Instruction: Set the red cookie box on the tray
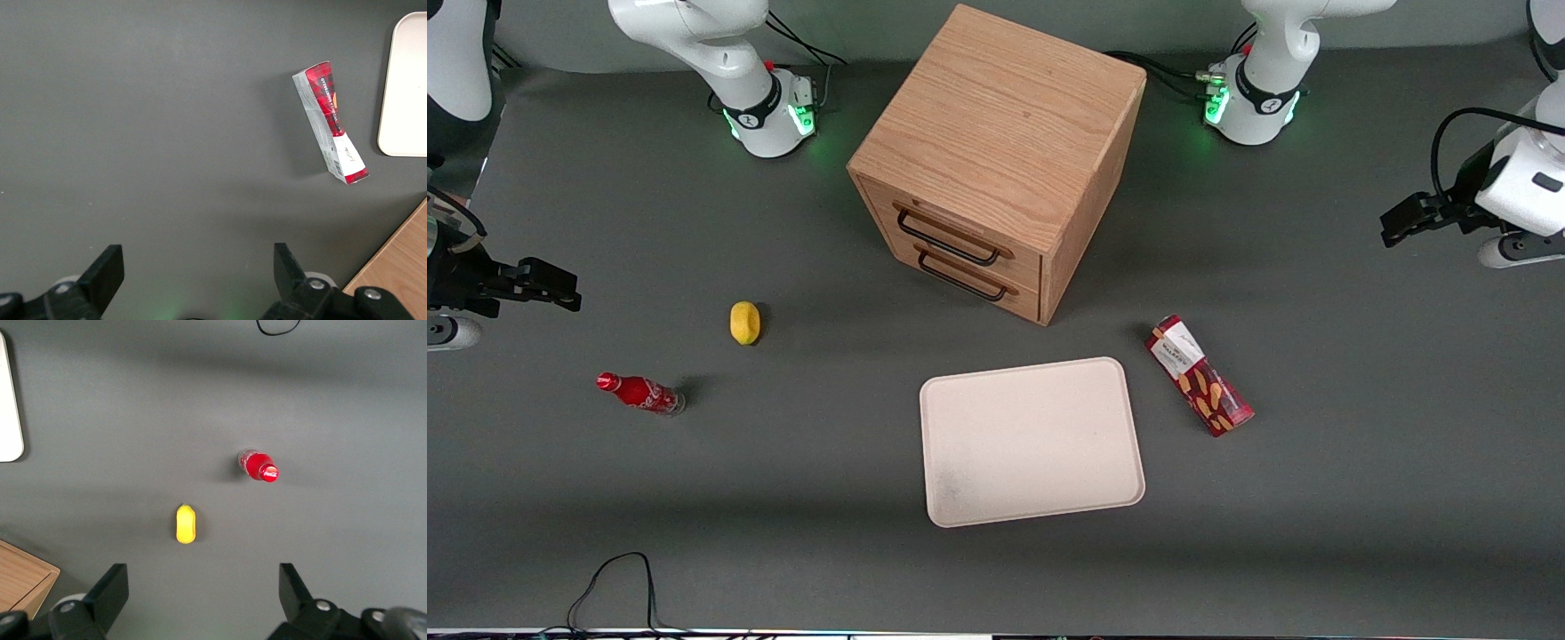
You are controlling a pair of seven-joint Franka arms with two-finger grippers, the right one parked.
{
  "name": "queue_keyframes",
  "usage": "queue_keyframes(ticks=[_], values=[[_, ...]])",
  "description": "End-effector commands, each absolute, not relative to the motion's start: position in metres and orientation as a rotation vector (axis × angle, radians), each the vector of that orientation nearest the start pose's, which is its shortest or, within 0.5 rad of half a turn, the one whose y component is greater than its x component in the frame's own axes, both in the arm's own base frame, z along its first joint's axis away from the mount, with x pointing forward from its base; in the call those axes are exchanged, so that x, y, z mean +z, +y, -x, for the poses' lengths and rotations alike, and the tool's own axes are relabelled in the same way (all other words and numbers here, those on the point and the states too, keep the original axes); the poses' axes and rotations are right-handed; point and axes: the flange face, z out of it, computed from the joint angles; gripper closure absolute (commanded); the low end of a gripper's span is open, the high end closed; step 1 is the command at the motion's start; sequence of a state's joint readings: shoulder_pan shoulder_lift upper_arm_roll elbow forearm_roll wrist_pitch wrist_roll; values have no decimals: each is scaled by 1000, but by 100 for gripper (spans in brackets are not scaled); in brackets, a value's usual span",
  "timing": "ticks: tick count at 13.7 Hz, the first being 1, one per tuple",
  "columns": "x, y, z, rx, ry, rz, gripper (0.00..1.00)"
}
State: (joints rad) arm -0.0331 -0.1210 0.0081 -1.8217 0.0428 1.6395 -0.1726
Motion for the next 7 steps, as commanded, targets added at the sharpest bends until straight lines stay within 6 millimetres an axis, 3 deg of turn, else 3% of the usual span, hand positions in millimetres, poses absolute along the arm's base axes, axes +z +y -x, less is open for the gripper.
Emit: queue_keyframes(ticks=[1, 7], values=[[580, -9, -521, 131, -187, 3084, 0], [581, -8, -518, 159, -202, 3081, 0]])
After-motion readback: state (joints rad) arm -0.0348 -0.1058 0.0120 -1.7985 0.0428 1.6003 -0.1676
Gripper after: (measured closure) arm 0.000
